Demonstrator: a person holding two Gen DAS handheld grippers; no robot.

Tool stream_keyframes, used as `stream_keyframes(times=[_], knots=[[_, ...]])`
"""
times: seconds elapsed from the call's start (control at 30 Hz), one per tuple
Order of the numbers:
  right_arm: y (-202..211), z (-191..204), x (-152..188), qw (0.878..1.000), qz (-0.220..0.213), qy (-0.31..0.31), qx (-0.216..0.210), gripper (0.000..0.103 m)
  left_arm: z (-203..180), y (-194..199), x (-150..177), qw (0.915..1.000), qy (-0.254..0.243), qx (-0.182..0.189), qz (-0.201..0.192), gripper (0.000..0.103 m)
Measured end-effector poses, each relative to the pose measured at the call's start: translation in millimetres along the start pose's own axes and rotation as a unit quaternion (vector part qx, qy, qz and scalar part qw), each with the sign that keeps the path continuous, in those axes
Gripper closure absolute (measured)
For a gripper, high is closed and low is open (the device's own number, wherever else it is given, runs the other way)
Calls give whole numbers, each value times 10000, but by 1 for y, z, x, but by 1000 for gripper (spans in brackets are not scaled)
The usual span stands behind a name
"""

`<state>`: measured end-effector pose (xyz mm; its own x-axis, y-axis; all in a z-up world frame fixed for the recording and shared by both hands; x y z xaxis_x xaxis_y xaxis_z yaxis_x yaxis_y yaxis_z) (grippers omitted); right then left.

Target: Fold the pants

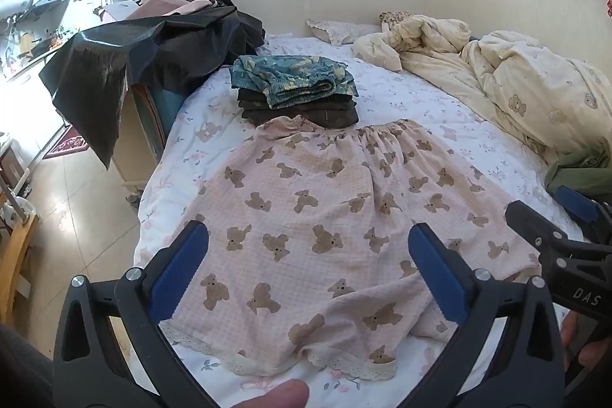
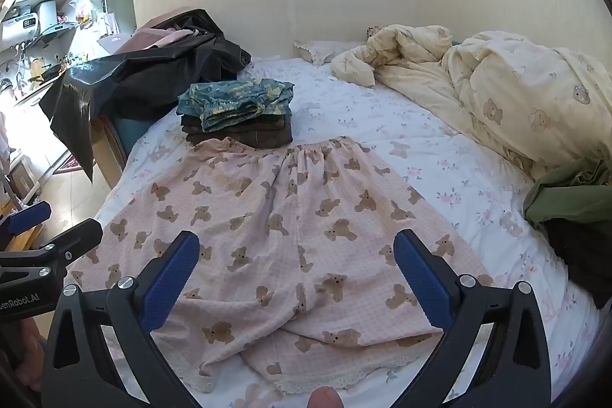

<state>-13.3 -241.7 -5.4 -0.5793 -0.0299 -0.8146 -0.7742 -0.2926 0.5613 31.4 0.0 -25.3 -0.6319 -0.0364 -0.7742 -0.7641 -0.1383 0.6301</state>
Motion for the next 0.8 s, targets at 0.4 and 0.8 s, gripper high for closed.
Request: stream_keyframes(times=[0.4,0.8], knots=[[0,0,0,10000,6,-9,1,0,1,-3,-1,10000,-6,-7,2,0],[-1,0,1,10000,8,-14,-4,0,1,-3,-1,10000,-5,-1,6,0]])
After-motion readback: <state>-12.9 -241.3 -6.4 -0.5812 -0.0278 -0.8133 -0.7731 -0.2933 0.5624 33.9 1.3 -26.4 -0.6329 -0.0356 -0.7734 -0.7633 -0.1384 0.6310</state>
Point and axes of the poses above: each gripper's, at about its wrist camera, not at the fingertips, and y roughly against the way its jaws point, z to its left, x to its underside, the point moved 4 cm from there along -y, roughly the way its jaws point, and after that the axes turned 8 degrees about -x, right-handed, at the moved point
